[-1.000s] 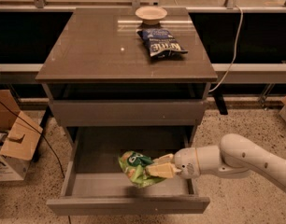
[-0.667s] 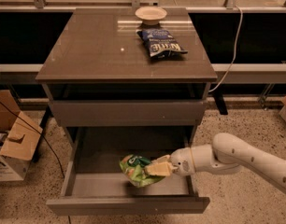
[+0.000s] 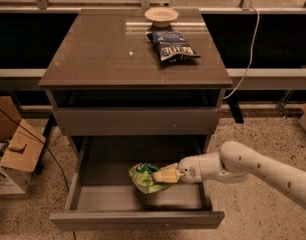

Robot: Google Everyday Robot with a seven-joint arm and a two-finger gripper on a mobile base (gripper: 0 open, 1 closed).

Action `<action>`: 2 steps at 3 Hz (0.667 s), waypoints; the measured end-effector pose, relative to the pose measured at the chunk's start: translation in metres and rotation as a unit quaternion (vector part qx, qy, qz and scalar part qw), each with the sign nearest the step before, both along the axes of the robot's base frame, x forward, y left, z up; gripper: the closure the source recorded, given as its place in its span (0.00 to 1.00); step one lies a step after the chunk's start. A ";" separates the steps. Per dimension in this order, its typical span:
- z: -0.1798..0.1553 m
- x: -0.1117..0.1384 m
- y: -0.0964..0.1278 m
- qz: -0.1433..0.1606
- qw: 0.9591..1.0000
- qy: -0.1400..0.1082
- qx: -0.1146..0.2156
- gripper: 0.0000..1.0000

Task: Place green rice chip bag into middle drawer

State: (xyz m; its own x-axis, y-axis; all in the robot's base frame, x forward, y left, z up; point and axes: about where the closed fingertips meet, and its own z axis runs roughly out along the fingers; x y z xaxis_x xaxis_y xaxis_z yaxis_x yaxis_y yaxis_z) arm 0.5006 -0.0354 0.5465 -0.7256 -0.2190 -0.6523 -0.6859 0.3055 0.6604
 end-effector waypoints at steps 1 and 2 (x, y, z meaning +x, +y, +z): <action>-0.011 0.018 0.008 -0.022 1.000 0.005 -0.005 0.35; -0.024 0.025 0.013 -0.031 0.999 0.023 -0.024 0.12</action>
Offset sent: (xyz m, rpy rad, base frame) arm 0.0354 0.0138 -0.0394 -0.0992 0.0892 -0.0932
